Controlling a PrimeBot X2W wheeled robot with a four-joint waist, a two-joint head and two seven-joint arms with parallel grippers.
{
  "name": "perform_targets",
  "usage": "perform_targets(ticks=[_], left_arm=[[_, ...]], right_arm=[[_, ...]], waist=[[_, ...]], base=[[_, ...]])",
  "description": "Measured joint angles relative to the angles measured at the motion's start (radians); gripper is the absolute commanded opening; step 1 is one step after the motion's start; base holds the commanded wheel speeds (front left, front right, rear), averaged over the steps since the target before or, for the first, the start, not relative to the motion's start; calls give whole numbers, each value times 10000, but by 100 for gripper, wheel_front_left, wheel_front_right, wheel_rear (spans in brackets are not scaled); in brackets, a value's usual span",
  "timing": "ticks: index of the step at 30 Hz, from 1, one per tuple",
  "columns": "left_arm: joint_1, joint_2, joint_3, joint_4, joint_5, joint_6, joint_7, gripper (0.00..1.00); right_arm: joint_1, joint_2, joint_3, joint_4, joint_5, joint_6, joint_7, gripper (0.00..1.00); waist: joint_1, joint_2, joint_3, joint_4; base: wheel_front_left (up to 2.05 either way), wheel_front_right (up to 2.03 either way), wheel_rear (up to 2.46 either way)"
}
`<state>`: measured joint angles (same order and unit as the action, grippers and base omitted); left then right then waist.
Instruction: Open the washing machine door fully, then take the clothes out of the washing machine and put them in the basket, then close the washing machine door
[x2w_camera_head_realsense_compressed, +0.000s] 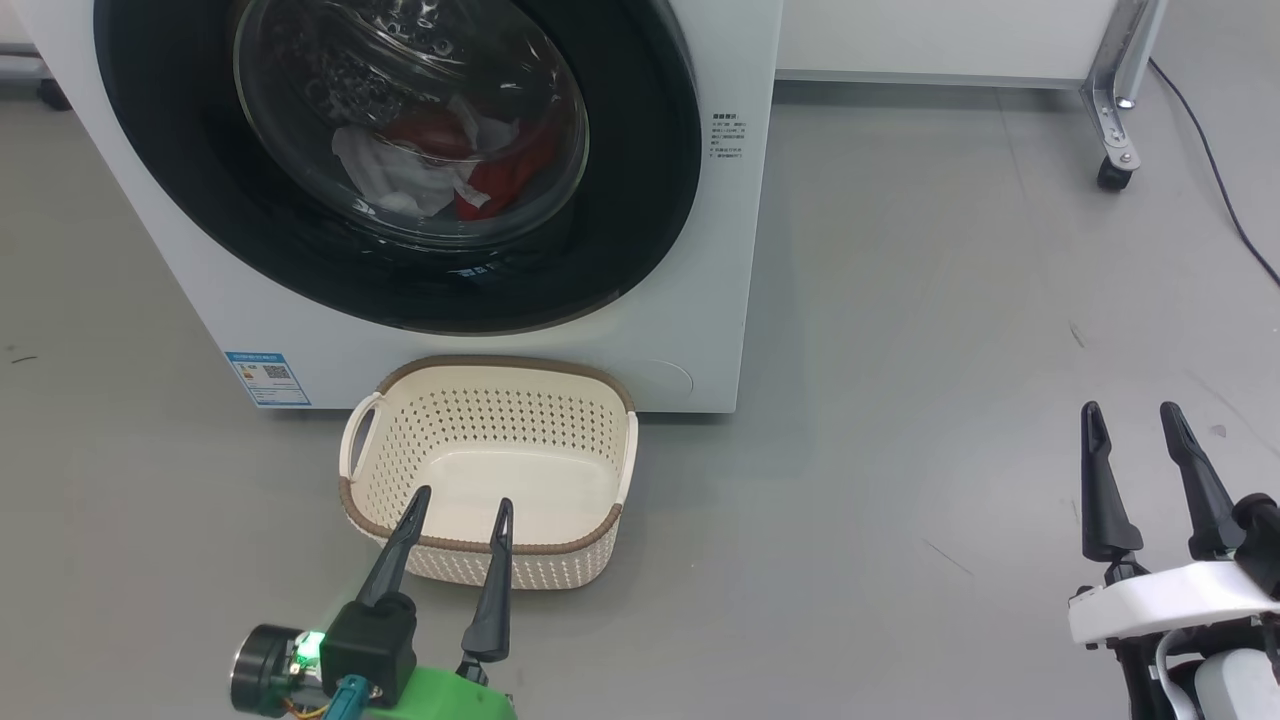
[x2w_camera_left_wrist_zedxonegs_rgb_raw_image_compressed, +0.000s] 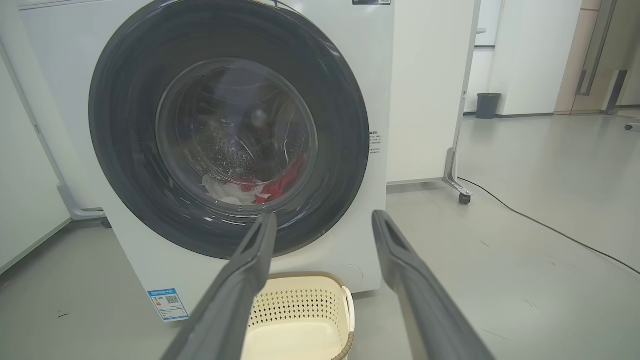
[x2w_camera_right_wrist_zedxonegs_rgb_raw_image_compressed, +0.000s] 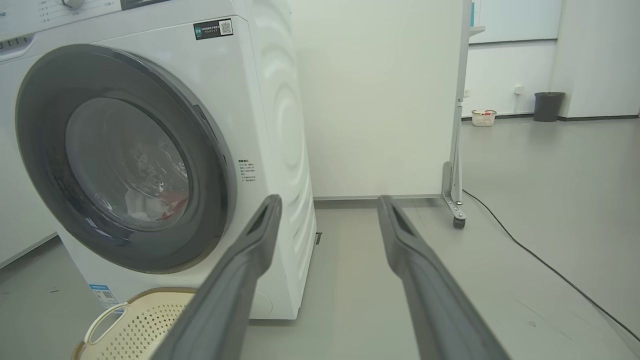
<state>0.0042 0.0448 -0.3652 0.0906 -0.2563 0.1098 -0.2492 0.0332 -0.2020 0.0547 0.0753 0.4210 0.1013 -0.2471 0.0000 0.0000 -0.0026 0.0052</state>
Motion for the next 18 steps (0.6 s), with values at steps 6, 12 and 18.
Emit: perform_targets(ticks=[6,12,18], left_arm=[[15,4,-61,353,12,84,-29,100],[53,4,-52,846,-265,84,-29,100],[233,8,136,1294,-663,84,-27,100]], right_arm=[[-3,71,54,290,-13,2,-8,100],[58,198,278,798,58,6,-6,100],[61,198,324,1026,69,15,-4,100]], waist=[[0,0,-12,-17],[0,0,-33,-35],[0,0,-49,-47]], base=[[0,0,0],[0,0,0],[0,0,0]])
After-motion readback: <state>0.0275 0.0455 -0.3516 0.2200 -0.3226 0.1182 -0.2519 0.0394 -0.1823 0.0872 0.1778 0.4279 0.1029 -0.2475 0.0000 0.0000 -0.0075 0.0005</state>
